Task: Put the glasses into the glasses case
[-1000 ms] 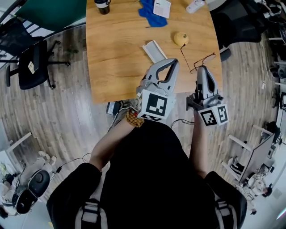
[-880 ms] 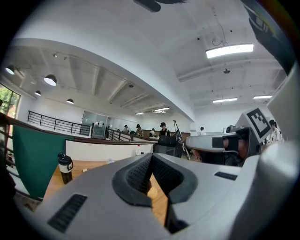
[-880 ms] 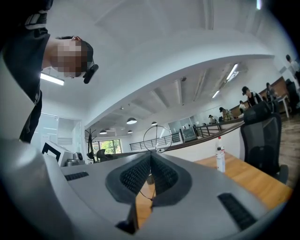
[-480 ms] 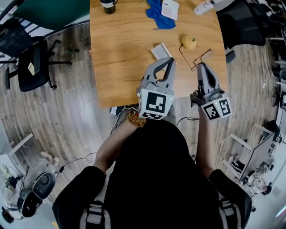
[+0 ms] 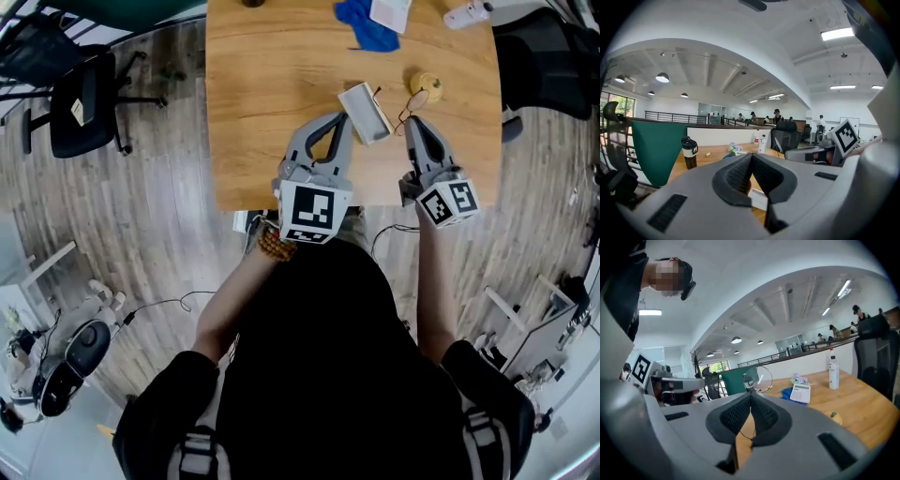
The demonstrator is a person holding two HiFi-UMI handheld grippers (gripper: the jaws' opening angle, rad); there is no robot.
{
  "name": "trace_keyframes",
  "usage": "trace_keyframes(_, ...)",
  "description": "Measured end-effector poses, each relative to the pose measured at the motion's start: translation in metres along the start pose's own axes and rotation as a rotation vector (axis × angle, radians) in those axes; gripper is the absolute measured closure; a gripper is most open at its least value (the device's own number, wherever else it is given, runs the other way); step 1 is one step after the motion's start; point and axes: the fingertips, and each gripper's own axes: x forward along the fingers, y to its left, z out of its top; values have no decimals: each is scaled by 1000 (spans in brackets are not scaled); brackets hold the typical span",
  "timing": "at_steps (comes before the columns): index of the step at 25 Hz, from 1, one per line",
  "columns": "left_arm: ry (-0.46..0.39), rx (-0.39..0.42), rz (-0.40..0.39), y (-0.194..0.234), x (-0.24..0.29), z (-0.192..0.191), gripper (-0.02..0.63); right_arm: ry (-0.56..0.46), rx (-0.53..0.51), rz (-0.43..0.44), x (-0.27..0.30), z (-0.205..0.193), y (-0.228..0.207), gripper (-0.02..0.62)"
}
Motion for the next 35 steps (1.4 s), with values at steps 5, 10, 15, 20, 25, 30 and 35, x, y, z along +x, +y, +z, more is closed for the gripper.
trace_keyframes(5, 28, 9, 7, 4, 9, -10, 588, 132, -9, 34, 25, -51, -16, 584)
trace_keyframes(10, 34, -3, 0, -4, 11, -16, 586, 212, 60, 66, 40, -95, -29, 584)
trace_keyframes(15, 36, -3, -3, -8, 6, -19, 588, 295, 20, 92, 49, -126, -32, 584)
trace_keyframes(20, 45, -2, 25, 4, 1, -22, 588, 402, -15, 104, 58, -158, -38, 583)
trace_keyframes(25, 42, 1, 28, 6, 2, -19, 588, 448, -20, 78, 53, -167, -45, 583)
trace_keyframes(30, 42, 2, 8, 0, 6, -20, 588, 484, -25, 68, 38, -159, -42, 583)
trace_keyframes(35, 32, 4, -23, -9, 11, -16, 588, 451, -25, 67, 23, -135, -35, 584)
